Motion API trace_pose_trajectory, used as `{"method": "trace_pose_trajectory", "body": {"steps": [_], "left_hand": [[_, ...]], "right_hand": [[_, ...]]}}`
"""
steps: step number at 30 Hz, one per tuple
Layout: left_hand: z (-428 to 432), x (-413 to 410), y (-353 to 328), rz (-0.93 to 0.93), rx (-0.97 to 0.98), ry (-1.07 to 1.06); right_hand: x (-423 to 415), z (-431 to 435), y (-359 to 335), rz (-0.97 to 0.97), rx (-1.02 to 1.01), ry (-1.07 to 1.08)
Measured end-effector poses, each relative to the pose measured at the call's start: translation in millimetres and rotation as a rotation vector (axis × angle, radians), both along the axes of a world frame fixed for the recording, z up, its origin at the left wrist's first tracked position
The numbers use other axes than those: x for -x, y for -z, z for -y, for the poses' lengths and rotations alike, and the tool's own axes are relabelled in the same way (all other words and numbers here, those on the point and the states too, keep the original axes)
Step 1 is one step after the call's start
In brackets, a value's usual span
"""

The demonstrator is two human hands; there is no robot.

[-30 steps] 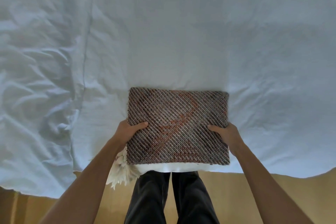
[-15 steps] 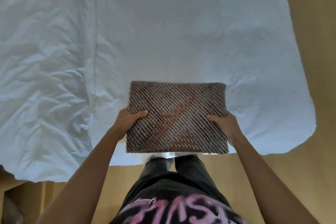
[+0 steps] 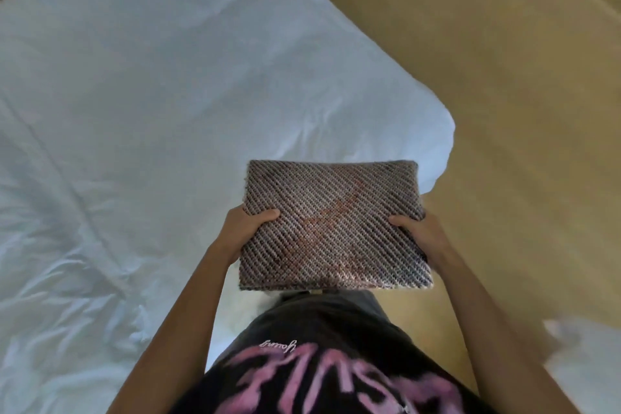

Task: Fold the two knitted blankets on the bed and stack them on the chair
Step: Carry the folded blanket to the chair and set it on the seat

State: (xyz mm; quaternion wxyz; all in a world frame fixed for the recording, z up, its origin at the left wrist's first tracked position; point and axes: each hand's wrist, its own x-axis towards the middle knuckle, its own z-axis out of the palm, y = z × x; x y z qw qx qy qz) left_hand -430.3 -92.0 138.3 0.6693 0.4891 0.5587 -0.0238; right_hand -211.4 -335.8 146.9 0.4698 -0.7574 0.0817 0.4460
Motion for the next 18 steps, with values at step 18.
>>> {"method": "trace_pose_trajectory", "body": {"steps": [18], "left_hand": [[240, -247, -31, 0.015, -0.024, 0.928]], "right_hand": [[36, 317, -30, 0.075, -0.026, 0.921]]}}
